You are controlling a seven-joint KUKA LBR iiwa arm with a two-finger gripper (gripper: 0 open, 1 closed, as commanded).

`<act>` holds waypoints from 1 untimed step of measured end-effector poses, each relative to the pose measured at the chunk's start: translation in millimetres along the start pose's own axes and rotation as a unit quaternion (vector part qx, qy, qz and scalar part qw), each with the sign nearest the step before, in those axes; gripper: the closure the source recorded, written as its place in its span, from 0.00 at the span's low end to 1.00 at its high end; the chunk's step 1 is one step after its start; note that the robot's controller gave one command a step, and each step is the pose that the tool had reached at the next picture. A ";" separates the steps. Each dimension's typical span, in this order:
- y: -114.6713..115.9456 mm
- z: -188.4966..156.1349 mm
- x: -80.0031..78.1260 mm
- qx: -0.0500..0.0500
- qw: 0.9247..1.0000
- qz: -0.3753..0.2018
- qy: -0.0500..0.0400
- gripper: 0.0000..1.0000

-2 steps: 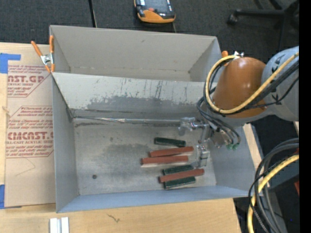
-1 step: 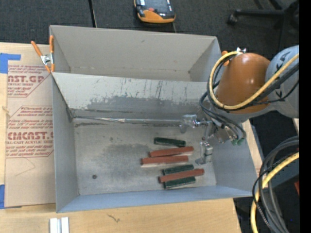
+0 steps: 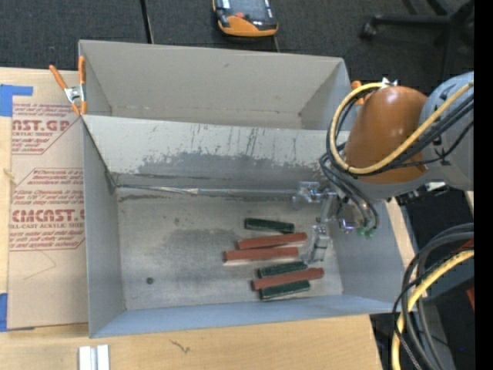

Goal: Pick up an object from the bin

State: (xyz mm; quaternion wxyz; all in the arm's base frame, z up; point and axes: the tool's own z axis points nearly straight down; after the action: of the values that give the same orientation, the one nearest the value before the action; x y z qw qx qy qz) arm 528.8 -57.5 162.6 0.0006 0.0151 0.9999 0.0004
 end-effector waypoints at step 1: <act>11.8 7.0 19.2 0.000 0.999 -0.043 0.000 0.00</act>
Offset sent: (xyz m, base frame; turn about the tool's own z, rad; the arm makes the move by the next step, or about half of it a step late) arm 0.0526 -0.0236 -0.0139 0.4134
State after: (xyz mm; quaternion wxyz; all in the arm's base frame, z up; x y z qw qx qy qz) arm 509.9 -45.2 155.6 0.0004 -0.0277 0.9996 0.0000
